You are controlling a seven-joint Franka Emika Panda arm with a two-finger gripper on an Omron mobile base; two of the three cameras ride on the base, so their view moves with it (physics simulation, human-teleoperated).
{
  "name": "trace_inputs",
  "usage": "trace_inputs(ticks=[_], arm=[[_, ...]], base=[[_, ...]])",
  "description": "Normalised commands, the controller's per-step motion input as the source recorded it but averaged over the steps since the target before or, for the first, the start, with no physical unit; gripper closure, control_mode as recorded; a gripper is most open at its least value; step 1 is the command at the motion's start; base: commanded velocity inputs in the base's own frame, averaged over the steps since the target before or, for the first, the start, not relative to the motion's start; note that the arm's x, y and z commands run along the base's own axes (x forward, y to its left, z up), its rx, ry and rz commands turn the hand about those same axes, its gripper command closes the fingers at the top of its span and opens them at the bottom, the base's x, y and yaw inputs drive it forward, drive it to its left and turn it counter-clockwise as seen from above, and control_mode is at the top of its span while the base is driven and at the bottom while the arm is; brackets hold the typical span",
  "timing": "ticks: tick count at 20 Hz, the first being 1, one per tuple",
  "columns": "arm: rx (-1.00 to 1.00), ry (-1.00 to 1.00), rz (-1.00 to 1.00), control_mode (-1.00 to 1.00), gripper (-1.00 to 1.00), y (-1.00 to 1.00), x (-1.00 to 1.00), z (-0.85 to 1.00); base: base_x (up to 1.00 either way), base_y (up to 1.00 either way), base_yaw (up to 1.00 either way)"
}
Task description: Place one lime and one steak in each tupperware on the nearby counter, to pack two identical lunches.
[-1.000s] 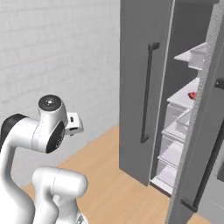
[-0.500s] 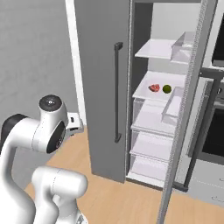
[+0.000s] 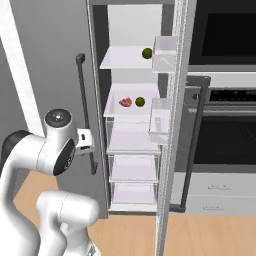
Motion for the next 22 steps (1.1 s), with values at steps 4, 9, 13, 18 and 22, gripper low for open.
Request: trace_inputs(ticks=[4, 9, 13, 18, 22], arm=[[0.0, 0.0, 0.0, 1.0, -1.0, 0.0, 0.0, 0.0], [0.0, 0.0, 0.0, 1.0, -1.0, 0.0, 0.0, 0.0], [0.0, 0.0, 0.0, 1.0, -1.0, 0.0, 0.0, 0.0], [0.0, 0.0, 0.0, 1.0, -1.0, 0.0, 0.0, 0.0], [0.0, 0.0, 0.0, 1.0, -1.0, 0.0, 0.0, 0.0]], base=[[0.8, 0.17, -0.23], [0.29, -0.01, -0.04], [0.2, -0.11, 0.0], [0.43, -0.12, 0.0], [0.36, -0.25, 0.0]])
